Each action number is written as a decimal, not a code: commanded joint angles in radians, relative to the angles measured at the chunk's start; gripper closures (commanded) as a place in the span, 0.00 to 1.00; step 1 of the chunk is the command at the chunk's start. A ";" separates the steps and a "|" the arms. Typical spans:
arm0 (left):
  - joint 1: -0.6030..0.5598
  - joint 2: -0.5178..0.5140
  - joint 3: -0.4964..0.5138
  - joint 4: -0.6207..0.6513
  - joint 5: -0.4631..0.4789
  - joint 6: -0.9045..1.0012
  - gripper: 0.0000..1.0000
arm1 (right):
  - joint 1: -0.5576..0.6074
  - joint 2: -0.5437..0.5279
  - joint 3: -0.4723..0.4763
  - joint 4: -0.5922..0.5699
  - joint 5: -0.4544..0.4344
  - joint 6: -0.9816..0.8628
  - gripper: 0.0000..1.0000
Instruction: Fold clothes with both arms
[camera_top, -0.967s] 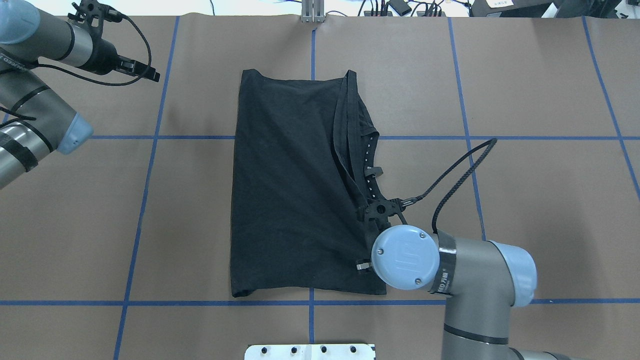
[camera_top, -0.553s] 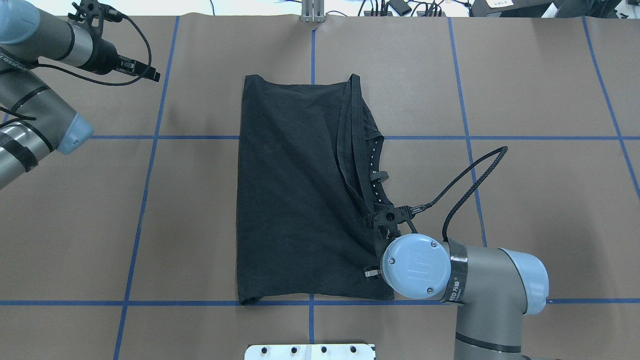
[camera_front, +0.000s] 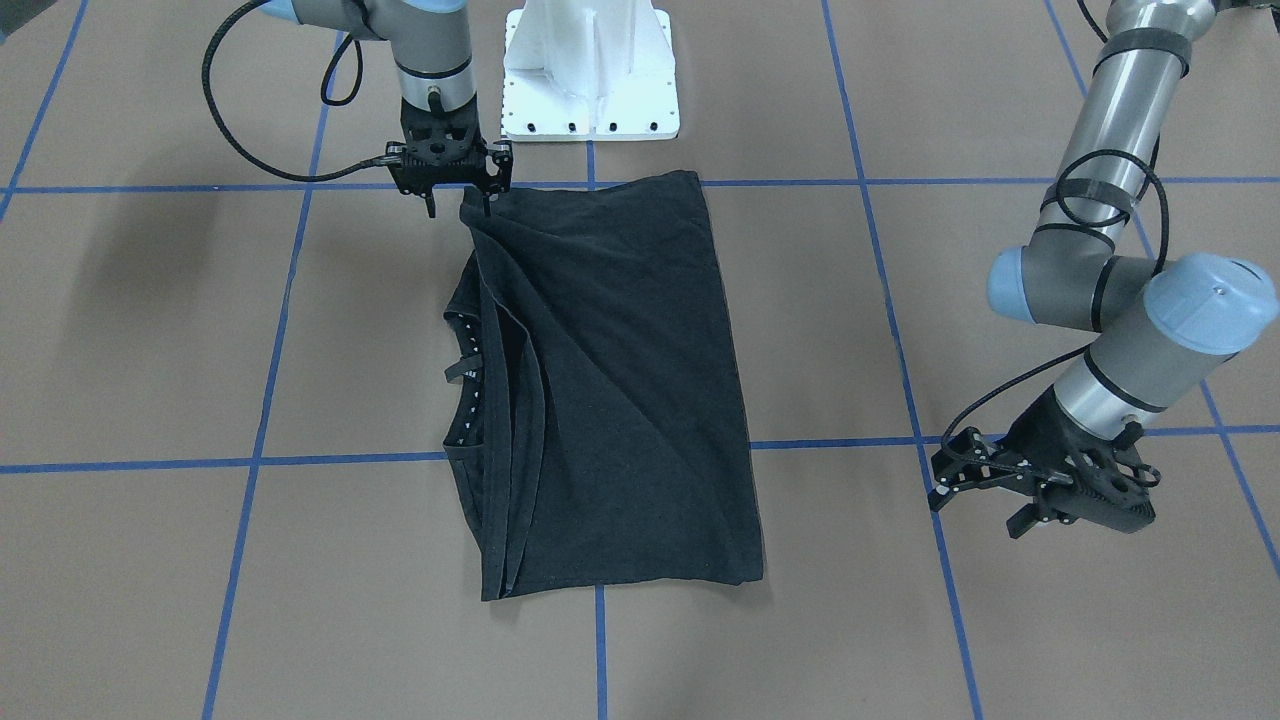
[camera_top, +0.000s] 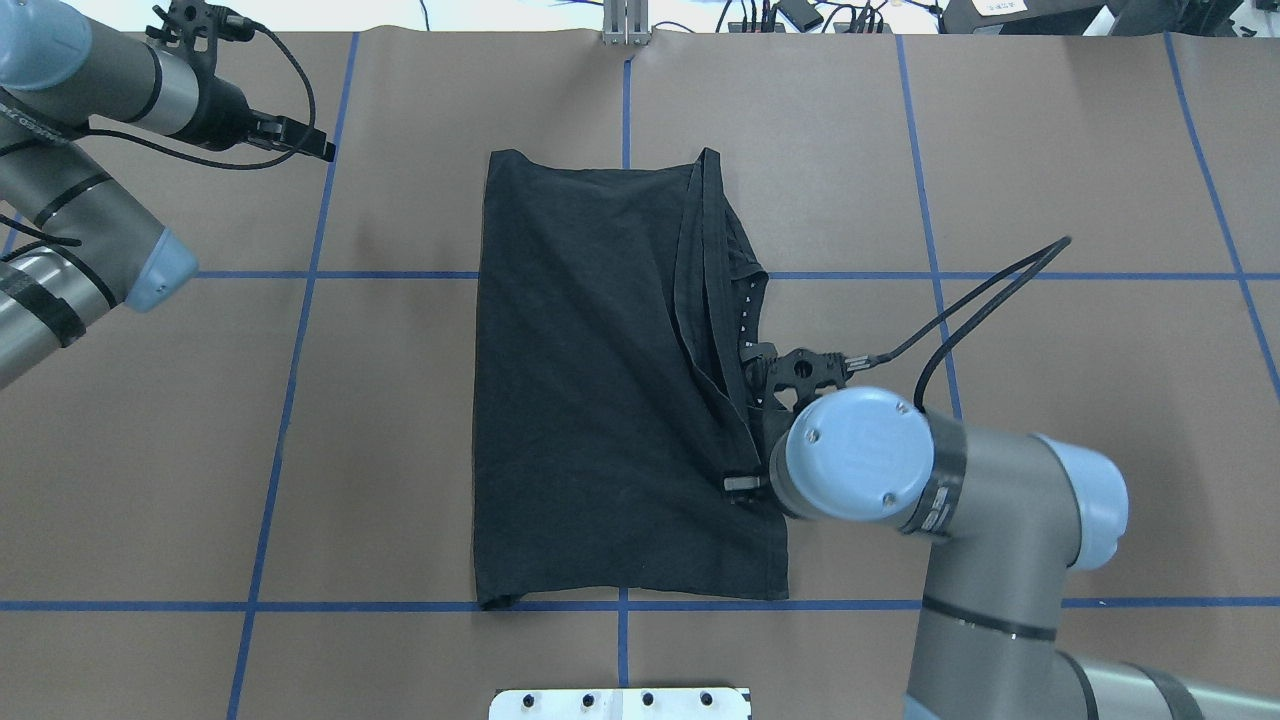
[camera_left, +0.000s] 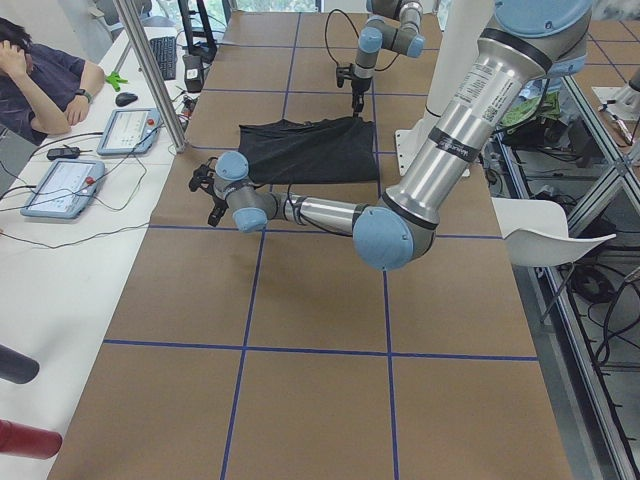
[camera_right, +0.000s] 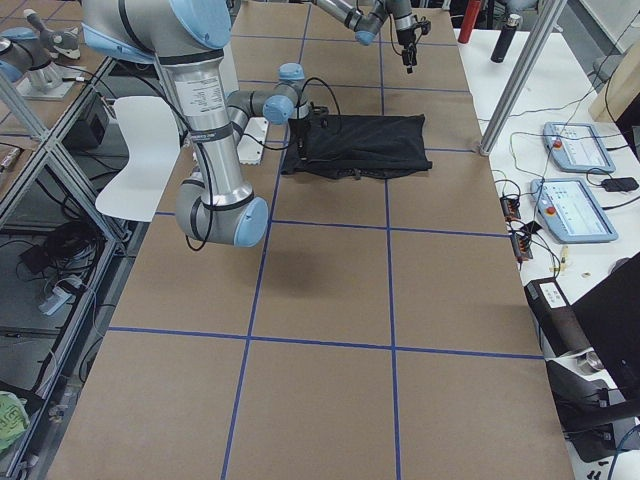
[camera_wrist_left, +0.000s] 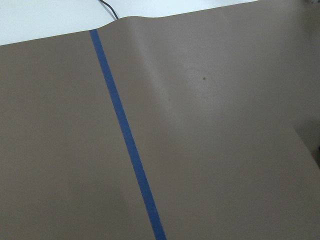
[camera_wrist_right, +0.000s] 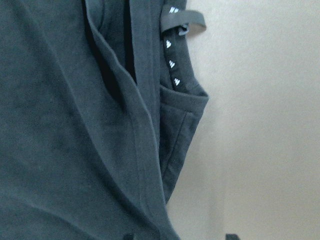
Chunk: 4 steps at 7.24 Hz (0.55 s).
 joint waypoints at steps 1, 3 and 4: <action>0.094 0.030 -0.115 0.000 -0.004 -0.209 0.00 | 0.069 -0.006 0.000 0.067 0.030 0.038 0.00; 0.241 0.196 -0.385 0.002 0.013 -0.404 0.00 | 0.069 -0.082 0.001 0.231 0.027 0.129 0.00; 0.342 0.257 -0.504 0.002 0.075 -0.524 0.00 | 0.071 -0.137 0.003 0.320 0.026 0.154 0.00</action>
